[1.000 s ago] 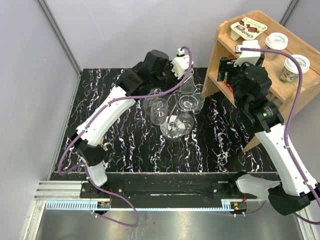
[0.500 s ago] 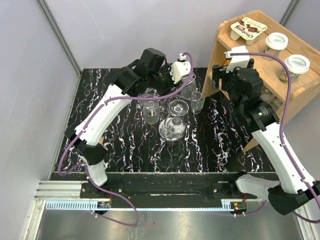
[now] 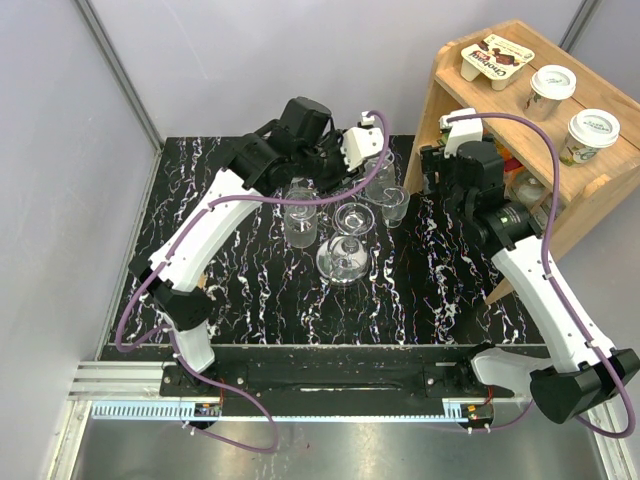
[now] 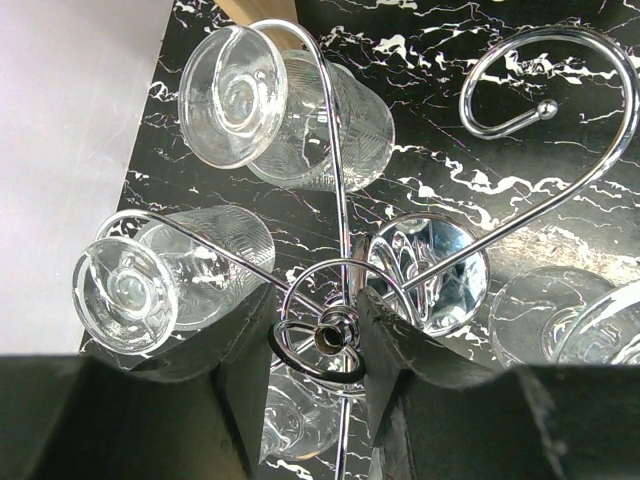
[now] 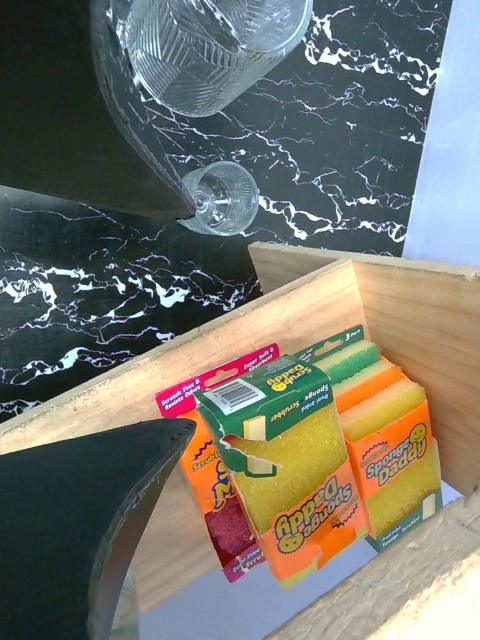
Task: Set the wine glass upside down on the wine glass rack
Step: Adjust the wine rack at the center of the board.
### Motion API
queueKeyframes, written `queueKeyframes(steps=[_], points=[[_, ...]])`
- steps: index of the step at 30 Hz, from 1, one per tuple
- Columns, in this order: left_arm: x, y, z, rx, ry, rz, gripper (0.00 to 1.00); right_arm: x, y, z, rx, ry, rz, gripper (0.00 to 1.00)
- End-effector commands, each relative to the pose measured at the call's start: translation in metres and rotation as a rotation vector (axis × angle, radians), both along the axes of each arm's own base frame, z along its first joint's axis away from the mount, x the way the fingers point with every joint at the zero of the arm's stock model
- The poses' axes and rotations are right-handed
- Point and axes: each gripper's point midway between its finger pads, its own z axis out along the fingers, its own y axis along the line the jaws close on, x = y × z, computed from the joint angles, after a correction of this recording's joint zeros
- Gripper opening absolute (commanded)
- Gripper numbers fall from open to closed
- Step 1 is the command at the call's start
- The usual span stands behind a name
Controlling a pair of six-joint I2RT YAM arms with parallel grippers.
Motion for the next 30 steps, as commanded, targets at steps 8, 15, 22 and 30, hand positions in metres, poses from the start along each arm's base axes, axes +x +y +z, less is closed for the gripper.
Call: queueKeyframes(steps=[8,15,22,30], points=[[0.018,0.006,0.011,-0.069,-0.014,0.3,0.0,-0.002,-0.005,0.009,0.049,-0.031,-0.009,0.85],[0.024,0.004,-0.001,-0.072,0.003,0.385,0.0,-0.005,-0.006,0.005,0.051,-0.02,-0.008,0.86],[0.026,0.003,-0.007,-0.088,0.015,0.412,0.0,-0.006,-0.007,0.007,0.05,-0.025,-0.005,0.86],[0.024,0.015,0.016,-0.122,-0.042,0.433,0.0,-0.007,-0.007,0.003,0.046,-0.016,-0.003,0.86]])
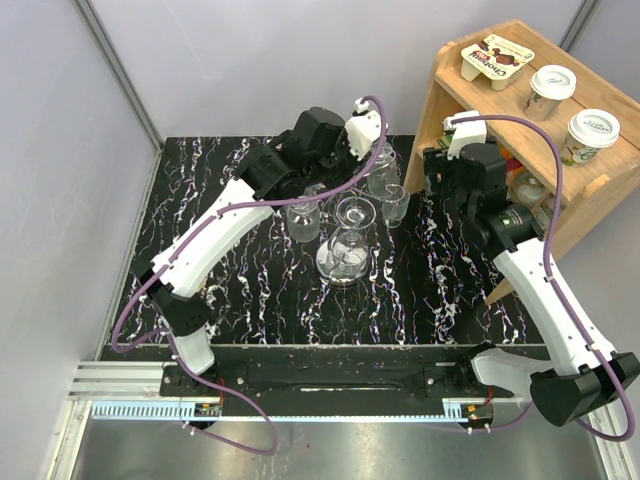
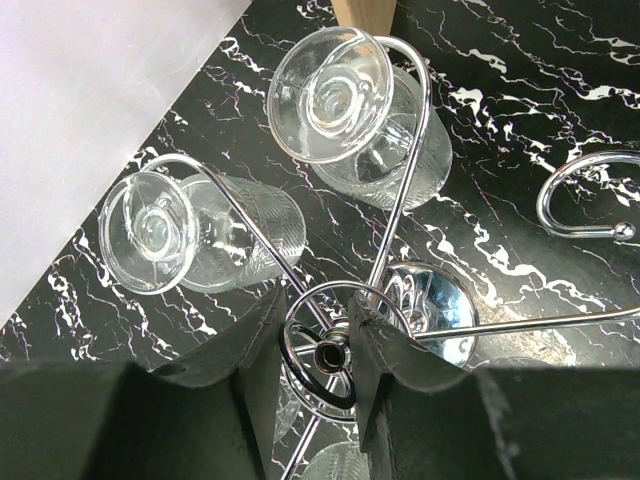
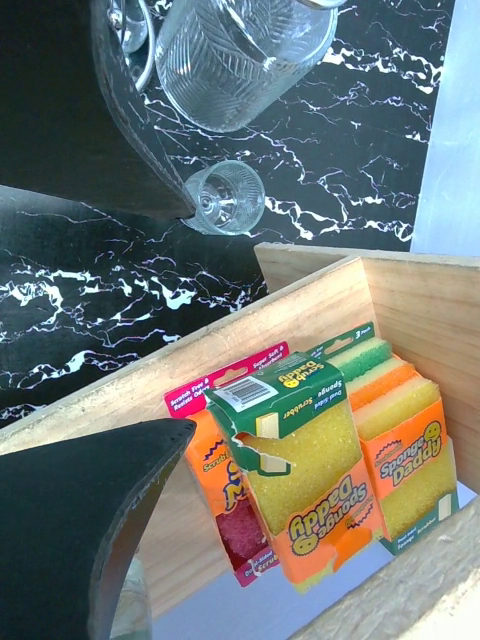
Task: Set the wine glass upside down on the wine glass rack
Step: Adjust the wine rack at the center of the board.
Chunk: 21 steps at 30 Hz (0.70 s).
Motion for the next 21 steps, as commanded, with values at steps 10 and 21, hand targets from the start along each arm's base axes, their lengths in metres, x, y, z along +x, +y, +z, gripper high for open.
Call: queueKeyframes(steps=[10,21], points=[[-0.007,0.024,0.019,-0.007,-0.059,0.03,0.0,-0.009,0.003,-0.054,0.011,0.118,0.03,0.86],[-0.013,0.026,0.018,-0.031,-0.056,0.033,0.0,-0.009,0.014,-0.1,0.097,0.194,0.087,0.83]])
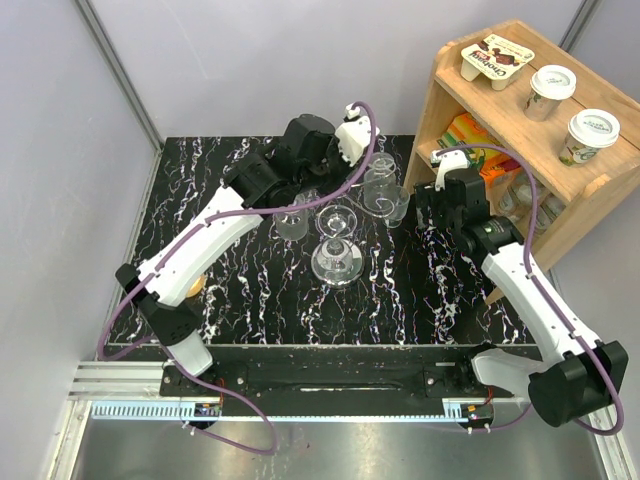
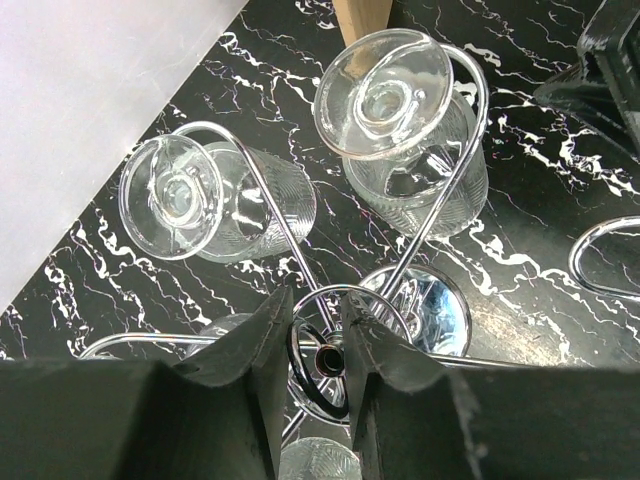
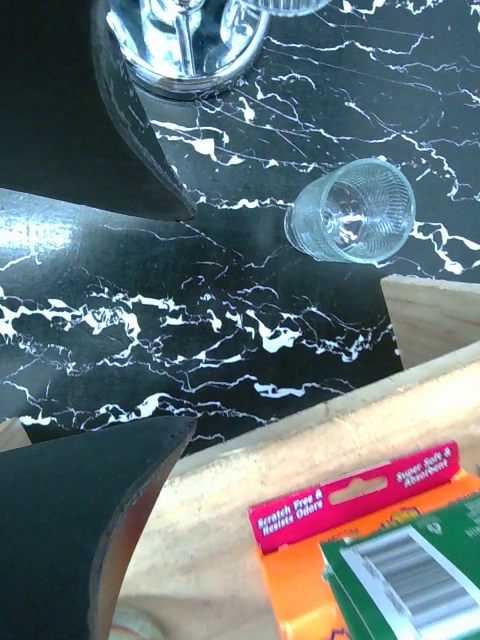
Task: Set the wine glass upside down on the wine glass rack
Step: Adjust the wine rack at the center of the board, then pick up the wine glass at the center of the board.
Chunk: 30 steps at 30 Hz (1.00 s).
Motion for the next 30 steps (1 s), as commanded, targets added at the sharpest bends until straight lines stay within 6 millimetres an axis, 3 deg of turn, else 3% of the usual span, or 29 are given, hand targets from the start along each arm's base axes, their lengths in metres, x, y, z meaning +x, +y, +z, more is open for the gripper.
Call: queueKeyframes(steps=[1,6,18,30], points=[[-0.001,0.015,0.019,-0.026,-0.059,0.036,0.0,0.007,0.011,0.002,0.096,-0.038,0.026,0.83],[-0.008,0.02,0.028,-0.039,-0.082,0.03,0.0,0.015,0.018,-0.015,0.148,-0.008,0.027,0.81],[-0.016,0.02,0.021,-0.034,-0.082,0.021,0.0,0.056,0.028,-0.043,0.185,-0.002,-0.019,0.76],[-0.018,0.02,0.017,-0.026,-0.083,0.019,0.0,0.098,0.037,-0.052,0.181,0.001,-0.045,0.71]])
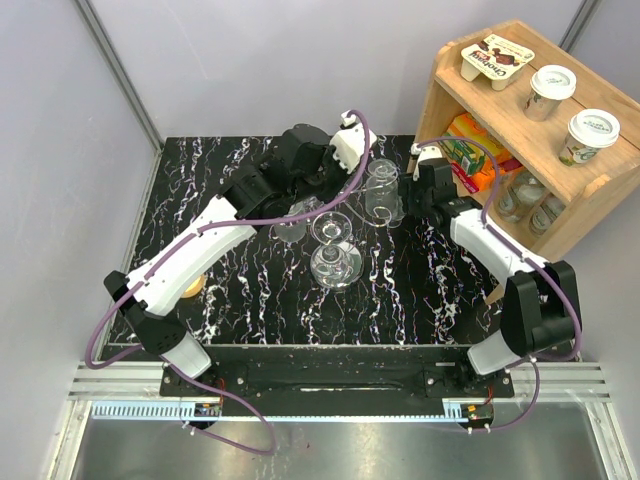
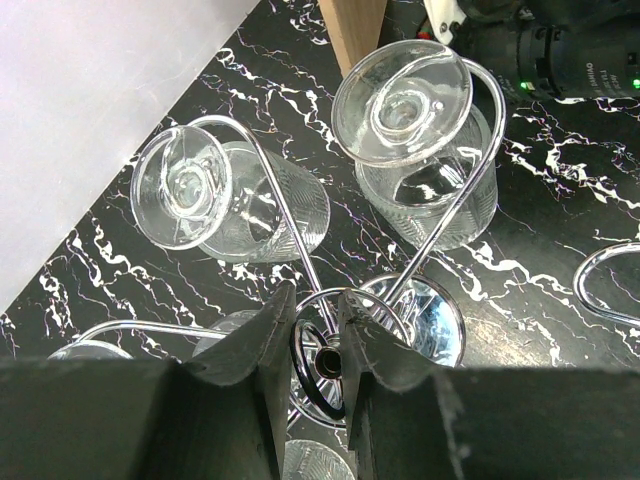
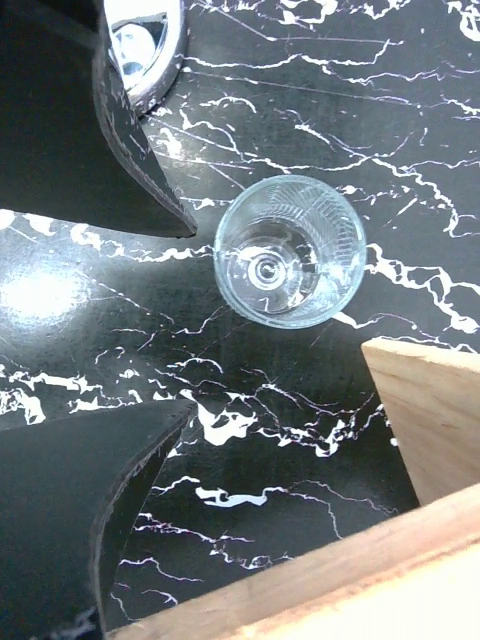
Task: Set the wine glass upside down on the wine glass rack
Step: Pick up the wine glass at the center of the board.
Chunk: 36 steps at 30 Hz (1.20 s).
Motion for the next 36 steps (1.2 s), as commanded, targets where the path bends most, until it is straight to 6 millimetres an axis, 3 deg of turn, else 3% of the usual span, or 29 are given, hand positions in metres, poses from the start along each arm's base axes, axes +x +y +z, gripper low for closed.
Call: queueKeyframes(steps=[1,6,24,36], points=[[-0.005,0.02,0.015,0.015,-0.051,0.033,0.0,0.03,0.003,0.035,0.045,-0.119,-0.04,0.71],[-0.005,0.019,0.014,0.015,-0.049,0.026,0.0,0.04,0.003,0.034,0.036,-0.119,-0.058,0.69],[-0.005,0.014,0.02,0.005,-0.06,0.006,0.0,0.068,0.005,-0.015,-0.032,-0.018,-0.073,0.61],[0.0,0.003,0.027,-0.005,-0.078,-0.022,0.0,0.072,0.012,-0.034,-0.028,0.043,-0.055,0.44]])
